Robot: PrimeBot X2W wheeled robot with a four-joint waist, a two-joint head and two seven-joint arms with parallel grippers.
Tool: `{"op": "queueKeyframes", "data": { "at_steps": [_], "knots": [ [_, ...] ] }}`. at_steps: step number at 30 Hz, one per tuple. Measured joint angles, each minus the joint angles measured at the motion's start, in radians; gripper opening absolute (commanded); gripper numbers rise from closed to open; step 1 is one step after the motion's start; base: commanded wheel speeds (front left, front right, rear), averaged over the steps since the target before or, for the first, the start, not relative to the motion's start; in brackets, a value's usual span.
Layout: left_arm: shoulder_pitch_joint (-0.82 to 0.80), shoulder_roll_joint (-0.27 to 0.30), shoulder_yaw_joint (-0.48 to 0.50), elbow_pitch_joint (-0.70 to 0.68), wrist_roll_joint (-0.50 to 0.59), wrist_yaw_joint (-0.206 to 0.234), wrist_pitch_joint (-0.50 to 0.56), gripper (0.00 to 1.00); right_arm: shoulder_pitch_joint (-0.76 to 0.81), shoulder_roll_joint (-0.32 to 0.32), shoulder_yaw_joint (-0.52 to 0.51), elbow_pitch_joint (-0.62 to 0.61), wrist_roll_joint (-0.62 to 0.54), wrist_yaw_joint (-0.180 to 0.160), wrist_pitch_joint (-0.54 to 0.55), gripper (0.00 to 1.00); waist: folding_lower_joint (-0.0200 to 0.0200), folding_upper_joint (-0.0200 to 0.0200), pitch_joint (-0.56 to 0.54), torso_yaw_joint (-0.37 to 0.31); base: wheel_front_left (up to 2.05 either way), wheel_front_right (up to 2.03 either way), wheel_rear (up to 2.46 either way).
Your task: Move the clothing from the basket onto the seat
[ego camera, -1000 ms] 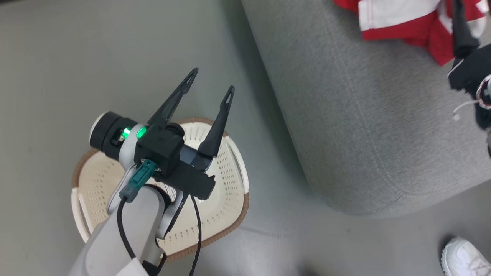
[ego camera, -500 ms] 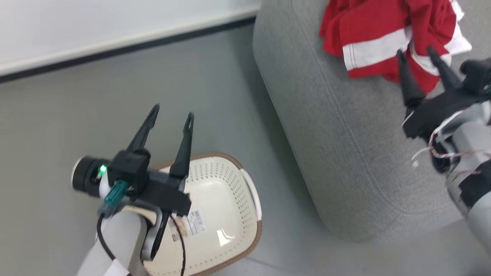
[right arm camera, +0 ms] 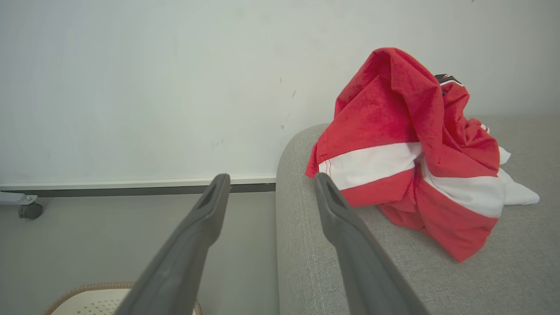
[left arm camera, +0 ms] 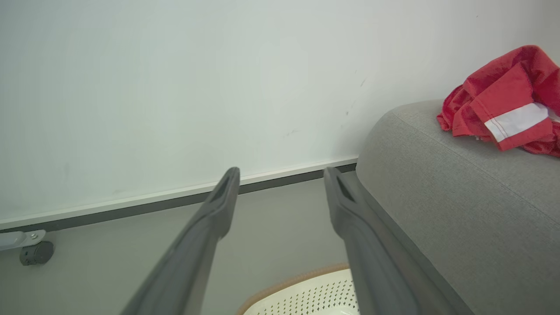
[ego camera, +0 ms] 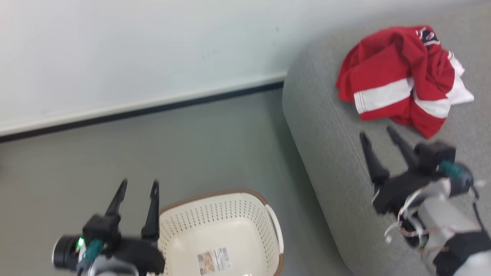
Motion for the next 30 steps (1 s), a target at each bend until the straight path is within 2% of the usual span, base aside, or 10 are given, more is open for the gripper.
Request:
{"op": "queueKeyframes", "data": {
  "at_steps": [8,15,22,30],
  "knots": [
    [0.184,0.017,0.035,-0.038,-0.026,0.01,-0.007,1.0,0.237,0.001,-0.006,-0.131,-0.013,-0.06,0.0,1.0,0.0,0.0,-0.118,0.042,0.0,0.0,0.0],
    [0.272,0.023,0.072,-0.11,-0.029,0.027,-0.016,1.0,0.363,-0.039,-0.033,-0.255,-0.053,-0.104,0.0,1.0,0.0,0.0,-0.182,0.083,0.0,0.0,0.0],
    [0.339,0.023,0.106,-0.153,-0.029,0.035,-0.017,1.0,0.446,-0.03,-0.056,-0.369,-0.075,-0.122,0.0,1.0,0.0001,0.0,-0.214,0.114,0.0,0.0,0.0],
    [0.381,0.021,0.145,-0.193,-0.029,0.044,-0.017,1.0,0.518,-0.031,-0.118,-0.455,-0.104,-0.135,0.0,1.0,0.0003,0.0001,-0.215,0.119,0.0,0.0,0.0]
  ]
}}
